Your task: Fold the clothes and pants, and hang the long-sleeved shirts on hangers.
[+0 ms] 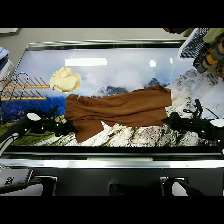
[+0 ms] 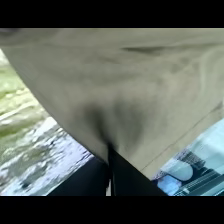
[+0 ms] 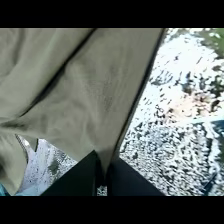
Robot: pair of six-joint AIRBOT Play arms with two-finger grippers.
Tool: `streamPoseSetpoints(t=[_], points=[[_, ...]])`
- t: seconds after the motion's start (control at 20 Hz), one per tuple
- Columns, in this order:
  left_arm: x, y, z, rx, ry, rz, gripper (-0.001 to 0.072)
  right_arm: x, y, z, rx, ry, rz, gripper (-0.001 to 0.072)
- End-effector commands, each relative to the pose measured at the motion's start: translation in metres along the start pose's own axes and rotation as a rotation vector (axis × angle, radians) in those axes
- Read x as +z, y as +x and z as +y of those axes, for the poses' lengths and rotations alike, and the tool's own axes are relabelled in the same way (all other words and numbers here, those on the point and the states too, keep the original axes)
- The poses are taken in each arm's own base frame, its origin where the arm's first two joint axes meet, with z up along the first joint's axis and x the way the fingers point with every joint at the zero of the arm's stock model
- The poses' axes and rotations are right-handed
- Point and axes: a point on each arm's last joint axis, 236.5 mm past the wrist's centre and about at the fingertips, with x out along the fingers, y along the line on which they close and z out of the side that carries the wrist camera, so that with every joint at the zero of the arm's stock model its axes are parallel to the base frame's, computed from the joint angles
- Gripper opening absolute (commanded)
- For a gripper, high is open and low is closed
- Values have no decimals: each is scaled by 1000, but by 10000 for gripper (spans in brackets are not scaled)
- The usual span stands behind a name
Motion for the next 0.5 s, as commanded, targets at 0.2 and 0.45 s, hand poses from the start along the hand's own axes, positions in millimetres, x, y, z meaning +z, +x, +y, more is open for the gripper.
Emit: streamPoseSetpoints(t=[0.2, 0.45], points=[[67, -77, -107, -251, 210, -220, 17, 51, -45, 71, 105, -183, -145, 30], [93, -273, -219, -209, 510, -640, 16, 96, -158, 201, 193, -475, -348, 29]])
